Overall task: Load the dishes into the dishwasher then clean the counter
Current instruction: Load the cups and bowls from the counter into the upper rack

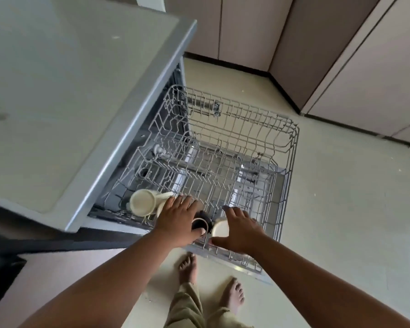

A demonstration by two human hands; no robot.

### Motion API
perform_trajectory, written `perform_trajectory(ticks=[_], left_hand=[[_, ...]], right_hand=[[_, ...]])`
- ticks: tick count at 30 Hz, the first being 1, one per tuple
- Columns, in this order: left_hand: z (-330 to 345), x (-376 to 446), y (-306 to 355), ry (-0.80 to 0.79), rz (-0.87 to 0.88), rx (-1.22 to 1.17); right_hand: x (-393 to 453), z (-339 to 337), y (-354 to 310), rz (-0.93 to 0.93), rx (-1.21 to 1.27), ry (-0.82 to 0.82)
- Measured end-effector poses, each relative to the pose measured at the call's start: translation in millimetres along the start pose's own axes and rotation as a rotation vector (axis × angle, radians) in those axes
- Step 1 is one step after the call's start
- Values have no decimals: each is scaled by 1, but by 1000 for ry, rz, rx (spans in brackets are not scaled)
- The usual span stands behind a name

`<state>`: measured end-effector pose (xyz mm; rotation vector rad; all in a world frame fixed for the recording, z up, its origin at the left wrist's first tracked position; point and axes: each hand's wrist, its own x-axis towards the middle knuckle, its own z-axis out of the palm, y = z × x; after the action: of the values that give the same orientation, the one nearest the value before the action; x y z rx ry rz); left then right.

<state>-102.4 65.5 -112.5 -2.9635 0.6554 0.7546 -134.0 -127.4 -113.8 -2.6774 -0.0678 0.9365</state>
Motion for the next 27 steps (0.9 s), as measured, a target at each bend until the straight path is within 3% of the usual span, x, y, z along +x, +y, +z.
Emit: perform_trajectory(ticks=[6,14,20,27], left_hand=[[-26,-61,-5,116,-178,-33],[-77,-150,-23,446,-237,21],[-105,-236,-68,591,-487,79],[-74,-361,-141,622,-798,21]], right_hand=[[-16,-33,-41,-229,-181,71],[-59,-82,-143,-576,-422,302],[-88,-94,-234,-774,-475,395],[-121,-59,-358,-918,-552,459]])
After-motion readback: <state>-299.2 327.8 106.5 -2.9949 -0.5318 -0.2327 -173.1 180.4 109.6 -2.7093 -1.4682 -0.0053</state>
